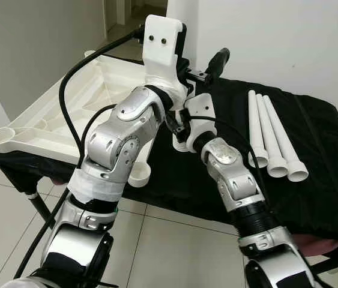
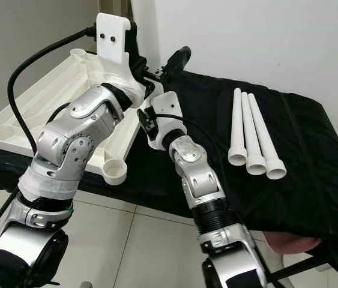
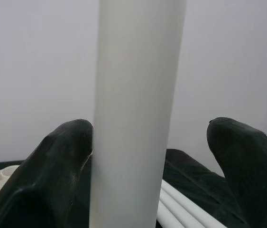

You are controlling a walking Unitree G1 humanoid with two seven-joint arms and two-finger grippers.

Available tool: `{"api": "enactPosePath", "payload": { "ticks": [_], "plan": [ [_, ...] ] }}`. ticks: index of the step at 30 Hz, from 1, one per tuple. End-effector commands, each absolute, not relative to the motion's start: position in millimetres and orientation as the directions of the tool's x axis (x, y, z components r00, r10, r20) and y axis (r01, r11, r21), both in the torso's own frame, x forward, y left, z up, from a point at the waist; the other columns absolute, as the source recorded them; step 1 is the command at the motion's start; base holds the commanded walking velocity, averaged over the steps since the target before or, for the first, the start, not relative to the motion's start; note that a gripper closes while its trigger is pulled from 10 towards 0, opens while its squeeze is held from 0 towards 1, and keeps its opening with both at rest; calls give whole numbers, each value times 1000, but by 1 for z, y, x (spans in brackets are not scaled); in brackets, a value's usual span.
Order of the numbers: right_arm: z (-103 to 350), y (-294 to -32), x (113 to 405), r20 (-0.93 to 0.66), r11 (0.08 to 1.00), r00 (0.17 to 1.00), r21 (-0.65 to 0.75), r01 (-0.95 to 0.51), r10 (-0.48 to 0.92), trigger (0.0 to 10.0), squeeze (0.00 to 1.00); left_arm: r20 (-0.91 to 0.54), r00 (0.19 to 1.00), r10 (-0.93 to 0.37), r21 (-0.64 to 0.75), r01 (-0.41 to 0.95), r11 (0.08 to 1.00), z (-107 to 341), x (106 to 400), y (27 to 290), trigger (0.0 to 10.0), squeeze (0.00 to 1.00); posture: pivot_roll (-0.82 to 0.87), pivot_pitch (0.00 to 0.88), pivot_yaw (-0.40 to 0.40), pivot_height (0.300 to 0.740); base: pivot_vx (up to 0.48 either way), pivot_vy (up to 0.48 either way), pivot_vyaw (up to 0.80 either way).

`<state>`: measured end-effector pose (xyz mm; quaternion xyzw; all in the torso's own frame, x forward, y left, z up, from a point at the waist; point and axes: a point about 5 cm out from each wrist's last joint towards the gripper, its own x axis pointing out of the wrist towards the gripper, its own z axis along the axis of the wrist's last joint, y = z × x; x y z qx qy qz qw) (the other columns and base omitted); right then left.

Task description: Building children table

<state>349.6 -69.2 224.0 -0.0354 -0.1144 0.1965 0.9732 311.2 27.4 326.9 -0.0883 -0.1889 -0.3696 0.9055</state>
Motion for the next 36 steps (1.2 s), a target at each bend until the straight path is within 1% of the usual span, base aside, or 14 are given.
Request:
{"api": "enactPosePath", "payload": {
  "ticks": [1,5,7,8,10,12,14,16,20,22,23,24,32,36],
  "plan": [
    [226,-80,354,215,948,923,-55,-314,319,10000,0,421,571,-705,14,773,635,329,304,27,10000,0,61,0,-89,740,0,0,0],
    [226,-90,356,221,967,943,5,-255,248,10000,0,429,579,-693,-4,769,639,329,305,31,10000,0,61,0,-89,740,0,0,0],
    [222,-107,358,222,982,962,61,-178,160,10000,0,419,613,-670,-14,743,670,323,308,40,10000,0,59,0,-88,740,0,0,0],
    [222,-107,358,222,982,962,61,-178,160,10000,0,419,613,-670,-14,743,670,323,308,40,10000,0,59,0,-88,740,0,0,0],
    [217,-124,355,232,988,969,104,-115,88,10000,0,379,683,-625,-20,681,732,309,314,53,10000,0,53,0,-89,740,0,0,0],
    [217,-124,355,232,988,969,104,-115,88,10000,0,379,683,-625,-20,681,732,309,314,53,10000,0,53,0,-89,740,0,0,0],
    [210,-134,349,233,990,971,114,-84,55,10000,0,317,753,-577,-9,611,792,291,320,66,10000,0,48,0,-90,740,0,0,0],
    [206,-138,345,227,991,973,111,-71,44,10000,0,272,787,-554,7,574,819,278,323,73,10000,0,48,0,-90,740,0,0,0],
    [203,-141,343,222,992,974,107,-63,38,10000,0,243,806,-539,19,552,834,270,325,77,10000,0,48,0,-90,740,0,0,0],
    [198,-153,333,232,995,973,94,-37,14,10000,0,73,880,-469,125,459,880,226,334,96,10000,0,36,0,-88,740,0,0,0],
    [198,-153,333,232,995,973,94,-37,14,10000,0,73,880,-469,125,459,880,226,334,96,10000,0,36,0,-88,740,0,0,0],
    [197,-161,329,237,997,971,73,-14,-4,10000,0,-56,904,-423,222,424,878,195,335,110,10000,0,30,0,-84,740,0,0,0],
    [202,-168,328,260,999,965,52,-3,-11,10000,0,-168,889,-426,276,458,845,173,331,125,10000,0,16,0,-76,740,0,0,0],
    [204,-176,328,266,999,964,31,12,-20,10000,0,-195,839,-507,281,543,791,170,323,134,10000,0,15,0,-77,740,0,0,0]
  ]
}}
